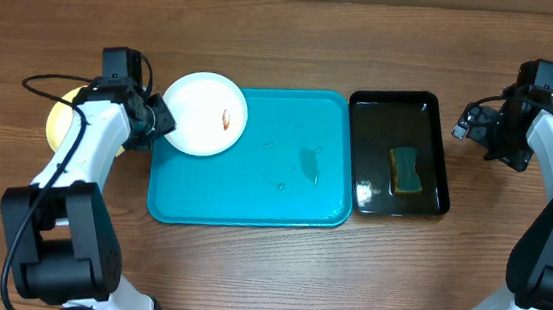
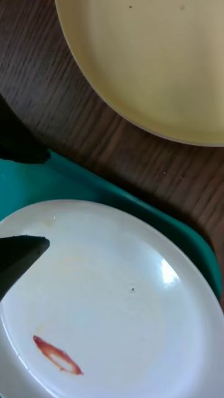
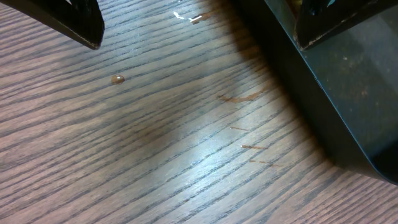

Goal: Clean dirty plates on tray and stack at the side
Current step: 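Move the left gripper to the sauced white plate's rim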

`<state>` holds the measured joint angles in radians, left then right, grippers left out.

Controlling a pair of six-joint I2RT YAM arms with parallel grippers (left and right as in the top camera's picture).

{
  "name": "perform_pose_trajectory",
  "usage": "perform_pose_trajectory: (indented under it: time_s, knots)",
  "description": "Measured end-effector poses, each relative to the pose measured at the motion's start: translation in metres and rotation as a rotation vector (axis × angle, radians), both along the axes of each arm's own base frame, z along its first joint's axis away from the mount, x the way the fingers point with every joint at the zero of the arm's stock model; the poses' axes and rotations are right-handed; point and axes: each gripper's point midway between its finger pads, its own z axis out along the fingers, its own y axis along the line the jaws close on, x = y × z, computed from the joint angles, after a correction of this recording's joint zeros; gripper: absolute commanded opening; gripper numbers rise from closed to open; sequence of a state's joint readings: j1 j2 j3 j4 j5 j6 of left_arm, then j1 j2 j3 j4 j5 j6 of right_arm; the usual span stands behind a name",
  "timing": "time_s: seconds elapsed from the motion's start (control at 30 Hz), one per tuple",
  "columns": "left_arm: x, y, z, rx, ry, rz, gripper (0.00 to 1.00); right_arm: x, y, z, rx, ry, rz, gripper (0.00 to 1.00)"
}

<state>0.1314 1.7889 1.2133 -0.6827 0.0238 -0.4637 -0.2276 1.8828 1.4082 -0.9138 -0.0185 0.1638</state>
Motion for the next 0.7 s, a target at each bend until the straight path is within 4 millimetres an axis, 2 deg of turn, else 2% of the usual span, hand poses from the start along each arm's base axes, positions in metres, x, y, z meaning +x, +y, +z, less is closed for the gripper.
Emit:
perform_pose_trajectory:
  time_s: [0.17,0.23,0.33,0.5,0.7]
  knots:
    - [-0.002,-0.001,-0.024,-0.009,0.055,-0.002,0.31,0.000,0.000,0.000,0.000,0.000,0.000,1.00]
    - [0.001,-0.001,-0.034,-0.012,0.062,-0.002,0.23,0.000,0.000,0.000,0.000,0.000,0.000,1.00]
    - [0.005,-0.005,-0.044,-0.026,0.062,-0.010,0.05,0.000,0.000,0.000,0.000,-0.001,0.000,1.00]
    - [0.006,-0.012,-0.044,-0.063,0.062,-0.026,0.04,0.000,0.000,0.000,0.000,-0.001,0.000,1.00]
    - [-0.015,-0.035,-0.047,-0.160,0.145,-0.058,0.04,0.000,0.000,0.000,0.000,0.001,0.000,1.00]
